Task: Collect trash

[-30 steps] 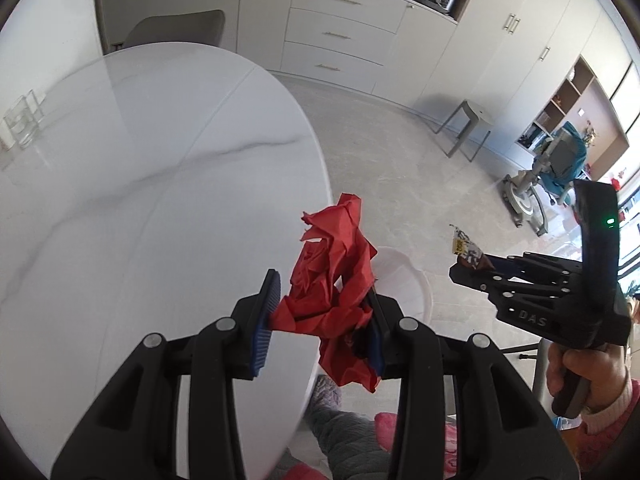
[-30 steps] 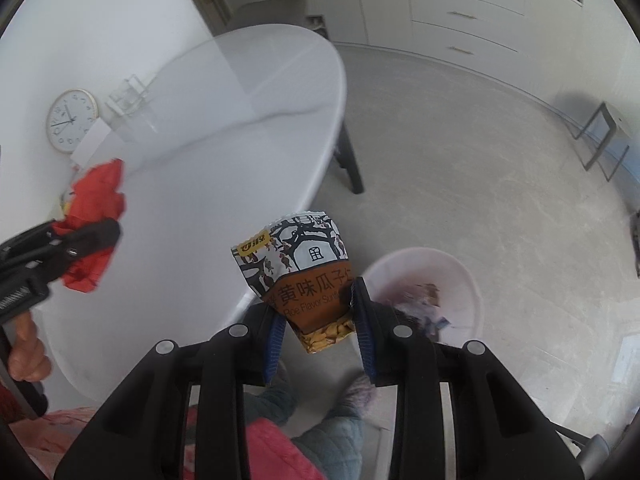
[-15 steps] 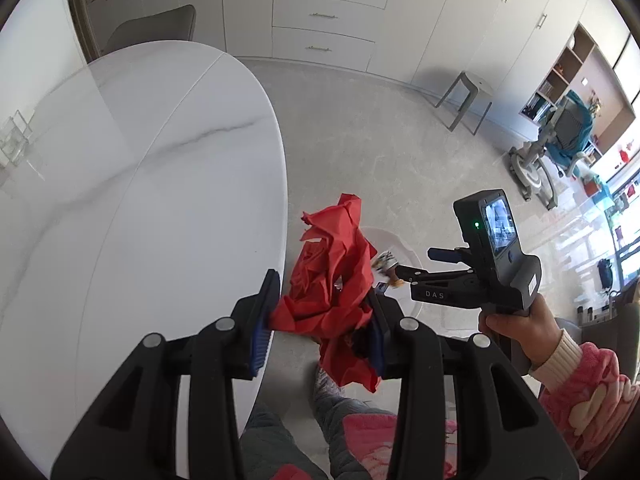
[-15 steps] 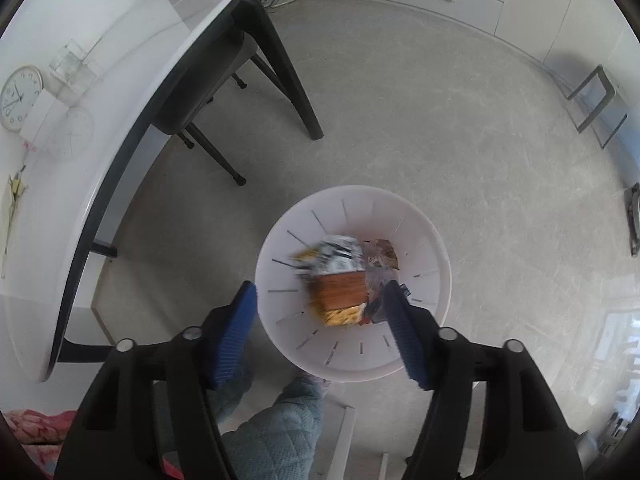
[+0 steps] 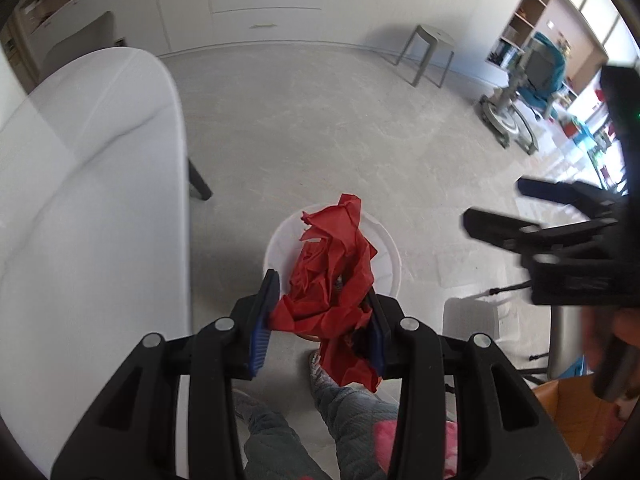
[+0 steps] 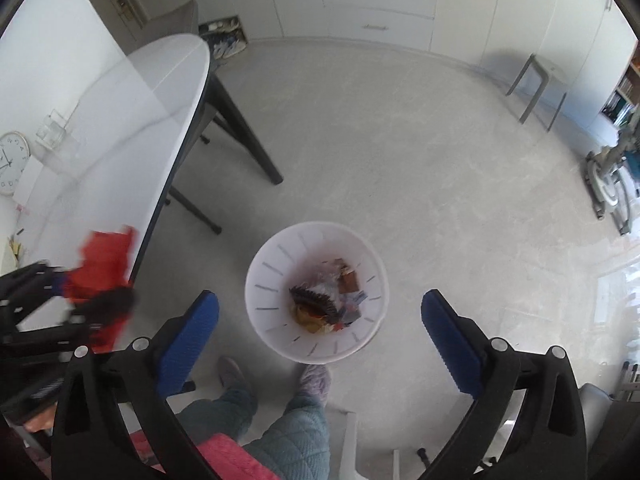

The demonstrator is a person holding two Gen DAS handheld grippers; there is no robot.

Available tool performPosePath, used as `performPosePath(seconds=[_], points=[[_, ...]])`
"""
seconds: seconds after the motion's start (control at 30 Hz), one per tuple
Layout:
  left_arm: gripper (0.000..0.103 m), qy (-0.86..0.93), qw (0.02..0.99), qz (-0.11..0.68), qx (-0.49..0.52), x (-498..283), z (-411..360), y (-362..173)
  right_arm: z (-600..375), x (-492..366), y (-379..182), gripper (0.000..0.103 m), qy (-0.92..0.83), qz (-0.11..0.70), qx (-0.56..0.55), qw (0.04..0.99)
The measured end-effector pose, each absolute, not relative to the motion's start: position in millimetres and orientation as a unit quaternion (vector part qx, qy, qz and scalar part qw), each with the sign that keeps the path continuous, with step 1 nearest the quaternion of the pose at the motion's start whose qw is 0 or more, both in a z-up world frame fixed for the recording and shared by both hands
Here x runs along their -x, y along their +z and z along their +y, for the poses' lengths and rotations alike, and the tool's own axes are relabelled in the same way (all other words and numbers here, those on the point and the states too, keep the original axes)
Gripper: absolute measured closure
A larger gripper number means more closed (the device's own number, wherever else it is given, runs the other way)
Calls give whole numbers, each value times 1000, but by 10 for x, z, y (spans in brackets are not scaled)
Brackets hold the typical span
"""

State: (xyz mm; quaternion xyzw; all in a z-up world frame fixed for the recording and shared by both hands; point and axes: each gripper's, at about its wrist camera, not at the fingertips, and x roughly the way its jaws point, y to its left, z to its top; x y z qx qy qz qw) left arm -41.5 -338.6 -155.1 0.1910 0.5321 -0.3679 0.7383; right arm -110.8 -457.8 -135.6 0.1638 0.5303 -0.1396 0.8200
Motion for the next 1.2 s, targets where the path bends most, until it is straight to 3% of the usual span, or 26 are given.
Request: performPosePath(seconds=[0.3,0.4,0.47,0.53,0.9,1.03,1.13,1.2], points=[[61,-394,697,561,-209,378,-3921,-2148,-4859,1327,-1179,2,-171,496,-182,831],[45,-395,691,563,-223,368,-4010,-2283,-4921,1359,-1244,2,-168,496,-190,830],[29,-393,688,565,-231,351,-4056,-2345,-4942,1378,-1267,2,-169,497,-193,829],[24,-392,687,565,-234,351,-4043,-2367,-4961,1404,-1291,2,-171,497,-198,827],[21,-389,690,561,-241,444,-4034,-2230,-4945,1491,-1246,2,-179,487,-202,831],[21,-381,707,554,-219,374,-3882,-1982,-4963,1481,-1211,2,-182,481,-199,834],[12,-361,734,542,-195,280,-3649,-1697,-4935,1387,-1277,2,-180,488,-194,832],[11,-348,752,530,-180,225,-3469,-1518,-4898,1310,-1330,2,-172,494,-192,830]])
